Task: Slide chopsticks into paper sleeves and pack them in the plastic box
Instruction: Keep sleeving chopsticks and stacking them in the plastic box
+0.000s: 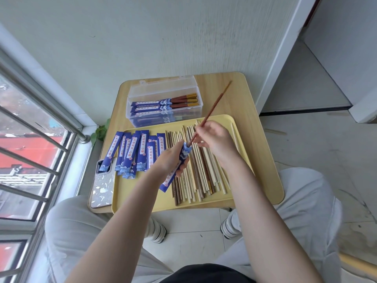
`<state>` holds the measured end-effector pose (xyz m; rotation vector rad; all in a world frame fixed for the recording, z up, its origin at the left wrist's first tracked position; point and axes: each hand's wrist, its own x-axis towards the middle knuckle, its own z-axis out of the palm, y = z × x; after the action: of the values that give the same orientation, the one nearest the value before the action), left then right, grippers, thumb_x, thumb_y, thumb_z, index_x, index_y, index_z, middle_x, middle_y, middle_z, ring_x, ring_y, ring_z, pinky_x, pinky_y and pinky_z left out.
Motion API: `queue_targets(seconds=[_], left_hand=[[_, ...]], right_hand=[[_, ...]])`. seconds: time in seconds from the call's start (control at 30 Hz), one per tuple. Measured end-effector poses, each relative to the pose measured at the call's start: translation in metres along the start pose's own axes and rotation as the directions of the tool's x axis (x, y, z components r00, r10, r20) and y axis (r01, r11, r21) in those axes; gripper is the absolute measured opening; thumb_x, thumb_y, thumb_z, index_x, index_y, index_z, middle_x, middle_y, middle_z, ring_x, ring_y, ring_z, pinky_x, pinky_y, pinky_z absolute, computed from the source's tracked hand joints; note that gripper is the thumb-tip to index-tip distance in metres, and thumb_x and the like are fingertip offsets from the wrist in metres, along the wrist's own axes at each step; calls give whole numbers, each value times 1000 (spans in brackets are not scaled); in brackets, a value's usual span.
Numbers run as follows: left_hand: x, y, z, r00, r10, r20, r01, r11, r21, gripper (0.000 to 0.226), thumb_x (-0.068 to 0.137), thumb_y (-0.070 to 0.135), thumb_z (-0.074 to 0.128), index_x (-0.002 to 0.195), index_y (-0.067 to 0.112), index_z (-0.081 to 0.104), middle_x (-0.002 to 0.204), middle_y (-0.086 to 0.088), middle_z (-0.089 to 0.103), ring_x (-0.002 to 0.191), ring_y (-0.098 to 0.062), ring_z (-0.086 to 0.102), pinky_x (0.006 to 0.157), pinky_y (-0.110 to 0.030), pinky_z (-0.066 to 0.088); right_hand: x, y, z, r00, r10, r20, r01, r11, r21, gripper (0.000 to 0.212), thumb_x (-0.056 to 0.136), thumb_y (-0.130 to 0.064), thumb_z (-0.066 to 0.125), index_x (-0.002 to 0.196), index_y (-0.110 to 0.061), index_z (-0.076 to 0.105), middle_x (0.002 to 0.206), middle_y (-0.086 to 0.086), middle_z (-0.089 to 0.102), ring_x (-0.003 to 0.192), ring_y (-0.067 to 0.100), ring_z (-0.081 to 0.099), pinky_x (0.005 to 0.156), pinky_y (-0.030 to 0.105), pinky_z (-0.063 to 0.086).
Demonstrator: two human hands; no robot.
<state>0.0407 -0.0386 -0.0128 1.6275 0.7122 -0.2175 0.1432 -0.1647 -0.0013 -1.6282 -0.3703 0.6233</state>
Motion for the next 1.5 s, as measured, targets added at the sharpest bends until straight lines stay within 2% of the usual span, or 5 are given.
queue_targets(seconds=[0.6, 0.73, 0.87, 1.03, 1.5], left_hand=[[3, -16, 1, 981, -29, -191, 3, 991, -133, 54, 106, 45, 31, 78, 7, 57, 56, -5, 52, 44, -16, 45, 44, -25, 40], [5, -25, -2, 976, -101, -195, 58, 975, -215, 54, 102, 55, 40, 92, 6, 60, 62, -4, 53, 48, -16, 48, 46, -26, 43], [12, -34, 0, 968, -123, -218, 73, 972, -223, 31, 98, 33, 60, 107, 4, 59, 63, -6, 55, 48, -16, 49, 47, -29, 46], [16, -39, 2, 960, -114, -257, 59, 975, -213, 17, 96, 24, 63, 98, 7, 59, 61, -5, 55, 41, -15, 47, 43, -27, 45], [23, -46, 5, 951, -97, -292, 64, 991, -119, 22, 92, 21, 69, 105, 7, 60, 68, -8, 59, 41, -14, 49, 43, -27, 46]], right_hand=[[8, 3, 7, 999, 32, -17, -36, 959, -282, 48, 106, -38, 41, 151, -22, 35, 112, -4, 62, 93, 16, 68, 86, 43, 56], [9, 27, 4, 984, 123, -132, -180, 702, -689, 24, 100, -18, 46, 78, -11, 53, 75, 3, 57, 59, 21, 53, 52, 29, 43], [5, 44, 16, 976, 162, -147, -208, 475, -855, 14, 98, -22, 57, 88, -12, 60, 89, 6, 61, 73, 25, 60, 56, 28, 42], [2, 49, 34, 977, 106, -184, -213, 488, -847, 32, 101, -18, 55, 131, -5, 52, 130, 11, 57, 111, 30, 63, 80, 36, 50], [2, 56, 46, 988, 47, -150, -146, 623, -769, 19, 99, -14, 51, 110, -15, 66, 108, 2, 67, 93, 20, 61, 74, 32, 53]])
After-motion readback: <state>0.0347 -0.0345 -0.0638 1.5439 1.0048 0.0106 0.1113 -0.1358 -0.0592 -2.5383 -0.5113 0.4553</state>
